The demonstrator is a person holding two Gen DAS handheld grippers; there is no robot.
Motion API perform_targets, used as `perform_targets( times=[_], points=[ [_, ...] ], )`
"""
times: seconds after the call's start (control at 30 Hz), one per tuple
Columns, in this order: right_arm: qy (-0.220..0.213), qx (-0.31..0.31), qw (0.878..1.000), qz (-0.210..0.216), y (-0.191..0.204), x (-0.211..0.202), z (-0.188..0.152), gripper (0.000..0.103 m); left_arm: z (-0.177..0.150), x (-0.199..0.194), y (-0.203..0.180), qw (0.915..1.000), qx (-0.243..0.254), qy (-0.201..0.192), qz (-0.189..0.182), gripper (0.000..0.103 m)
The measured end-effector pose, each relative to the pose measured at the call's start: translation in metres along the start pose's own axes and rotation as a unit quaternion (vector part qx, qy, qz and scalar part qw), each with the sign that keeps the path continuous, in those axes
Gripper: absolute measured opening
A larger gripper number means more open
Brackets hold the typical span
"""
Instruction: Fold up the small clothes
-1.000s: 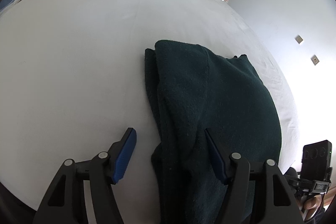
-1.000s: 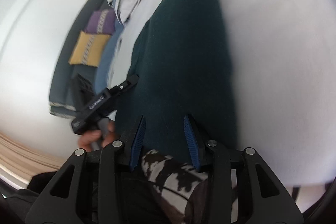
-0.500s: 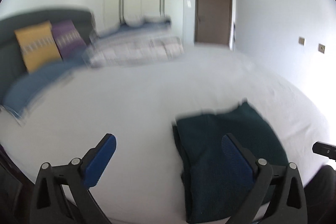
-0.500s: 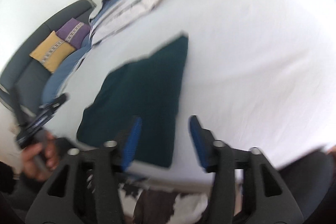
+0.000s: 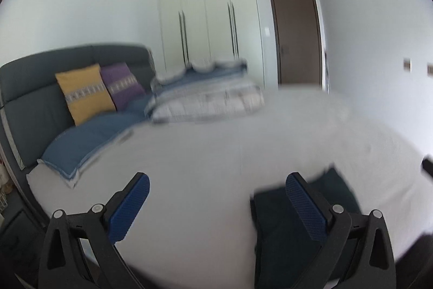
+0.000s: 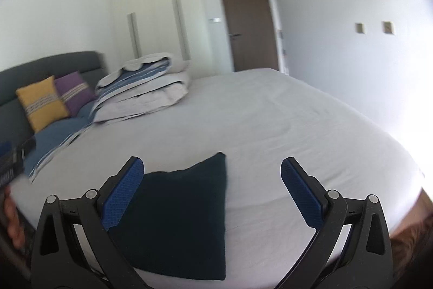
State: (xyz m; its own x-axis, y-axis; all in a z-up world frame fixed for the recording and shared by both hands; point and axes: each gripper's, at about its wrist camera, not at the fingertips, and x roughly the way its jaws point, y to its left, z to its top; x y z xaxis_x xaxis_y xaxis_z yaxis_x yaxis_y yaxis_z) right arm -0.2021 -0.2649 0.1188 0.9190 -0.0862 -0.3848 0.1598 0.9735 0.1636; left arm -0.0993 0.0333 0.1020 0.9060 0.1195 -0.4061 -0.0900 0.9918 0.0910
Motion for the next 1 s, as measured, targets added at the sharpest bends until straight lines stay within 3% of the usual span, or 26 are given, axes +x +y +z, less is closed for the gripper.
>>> perform_targets(
  times=[0.1, 0.2, 0.3, 0.43, 0.57, 0.8, 1.0],
  points=[
    [0.049, 0.012, 0.999, 0.019, -0.001, 0.004, 0.003, 0.103, -0.013, 0.014, -0.007, 0.9995, 0.008, 0.030, 0.002, 0.103],
    [0.079, 0.008, 0.997, 0.017, 0.004, 0.013, -0.002, 0.103, -0.029, 0.034, -0.016, 0.9957, -0.004, 0.088, -0.029, 0.103],
    [0.093, -0.014, 0.996, -0.012, 0.012, 0.025, -0.016, 0.103, -0.042, 0.051, -0.024, 0.9913, 0.005, 0.126, -0.038, 0.103],
    [0.150, -0.052, 0.987, -0.034, 0.017, 0.046, -0.043, 0.103, -0.063, 0.062, -0.038, 0.9821, -0.004, 0.178, -0.060, 0.103],
    [0.209, -0.048, 0.977, -0.005, 0.026, 0.069, -0.071, 0.103, -0.078, 0.067, -0.044, 0.9786, 0.002, 0.196, -0.064, 0.103],
    [0.209, -0.083, 0.974, -0.010, 0.040, 0.066, -0.077, 0.103, -0.086, 0.070, -0.045, 0.9755, 0.001, 0.208, -0.073, 0.103],
    [0.226, -0.074, 0.971, -0.001, 0.036, 0.069, -0.076, 0.103, -0.090, 0.074, -0.043, 0.9729, -0.004, 0.217, -0.080, 0.103]
  ],
)
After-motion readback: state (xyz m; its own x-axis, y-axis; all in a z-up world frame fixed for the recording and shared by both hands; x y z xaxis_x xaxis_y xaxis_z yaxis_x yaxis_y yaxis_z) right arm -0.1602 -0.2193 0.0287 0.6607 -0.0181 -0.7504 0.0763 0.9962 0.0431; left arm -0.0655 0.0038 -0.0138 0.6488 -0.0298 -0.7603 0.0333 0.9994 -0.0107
